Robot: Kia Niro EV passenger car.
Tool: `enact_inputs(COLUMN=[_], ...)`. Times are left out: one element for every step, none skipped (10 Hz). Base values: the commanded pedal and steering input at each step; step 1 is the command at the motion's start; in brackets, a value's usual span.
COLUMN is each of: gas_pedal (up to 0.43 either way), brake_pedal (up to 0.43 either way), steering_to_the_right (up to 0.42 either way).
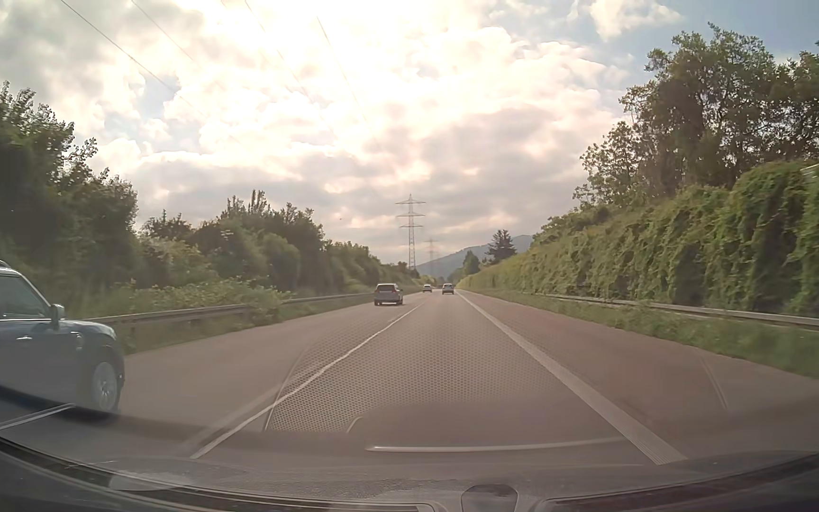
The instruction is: Follow the waypoints while adhering to traffic rules and regulations
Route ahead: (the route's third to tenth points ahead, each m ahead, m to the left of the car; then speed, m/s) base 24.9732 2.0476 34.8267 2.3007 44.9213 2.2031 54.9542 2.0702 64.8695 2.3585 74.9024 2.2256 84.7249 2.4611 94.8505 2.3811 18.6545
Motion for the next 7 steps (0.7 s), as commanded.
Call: enact_inputs(gas_pedal=[0.13,0.13,0.13,0.13,0.13,0.13,0.13], brake_pedal=[0.0,0.0,0.0,0.0,0.0,0.0,0.0], steering_to_the_right=[-0.004,-0.001,0.001,0.001,-0.001,-0.001,-0.001])
